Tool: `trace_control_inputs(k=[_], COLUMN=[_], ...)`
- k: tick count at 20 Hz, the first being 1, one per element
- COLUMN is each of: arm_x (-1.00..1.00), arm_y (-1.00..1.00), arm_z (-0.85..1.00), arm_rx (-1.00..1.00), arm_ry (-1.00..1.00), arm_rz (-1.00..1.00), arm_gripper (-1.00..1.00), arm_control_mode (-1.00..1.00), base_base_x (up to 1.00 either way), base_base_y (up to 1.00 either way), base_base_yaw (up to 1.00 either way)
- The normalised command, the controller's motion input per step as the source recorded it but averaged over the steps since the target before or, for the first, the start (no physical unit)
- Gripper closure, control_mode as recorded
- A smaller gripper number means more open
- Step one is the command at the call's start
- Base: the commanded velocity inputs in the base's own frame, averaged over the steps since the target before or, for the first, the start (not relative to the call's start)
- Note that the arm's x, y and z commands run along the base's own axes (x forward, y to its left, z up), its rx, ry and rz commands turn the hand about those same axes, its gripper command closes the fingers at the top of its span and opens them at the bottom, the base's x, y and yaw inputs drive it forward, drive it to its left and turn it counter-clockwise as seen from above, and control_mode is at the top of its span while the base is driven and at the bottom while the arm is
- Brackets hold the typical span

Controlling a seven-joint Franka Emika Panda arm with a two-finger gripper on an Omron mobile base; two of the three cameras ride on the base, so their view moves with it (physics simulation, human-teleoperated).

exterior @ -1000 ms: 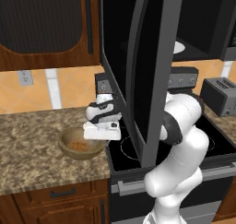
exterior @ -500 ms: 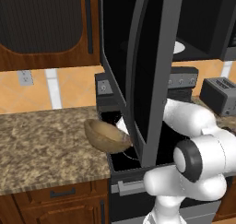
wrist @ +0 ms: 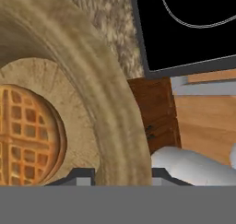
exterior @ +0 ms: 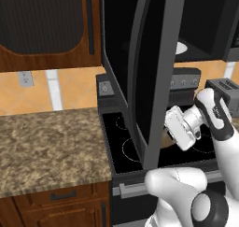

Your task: Open the microwave, place the bowl with waffle inside the microwave, then close the microwave door and turn it on.

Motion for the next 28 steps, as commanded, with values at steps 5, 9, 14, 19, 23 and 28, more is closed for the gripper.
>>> trace_control_inputs(k=[5,9,14,19,23,28], arm_x=[-0.59,-0.1,-0.17,0.04,0.3,0.51], arm_y=[-1.0,-0.98,-0.65,-0.06,-0.02,-0.3], arm_z=[0.9,0.71,0.96,1.0,0.81,0.83], arm_rx=[-0.01,-0.05,-0.03,-0.25,-0.36,-0.14], arm_ry=[0.08,0.19,0.02,0.01,0.08,0.1], arm_rz=[-0.21,-0.29,-0.25,-0.15,-0.21,-0.31], arm_gripper=[1.0,1.0,1.0,1.0,1.0,1.0], arm_control_mode=[-1.0,-1.0,-1.0,-1.0,-1.0,-1.0], base_base_x=[0.0,0.0,0.0,0.0,0.0,0.0], base_base_y=[0.0,0.0,0.0,0.0,0.0,0.0], base_base_yaw=[0.0,0.0,0.0,0.0,0.0,0.0])
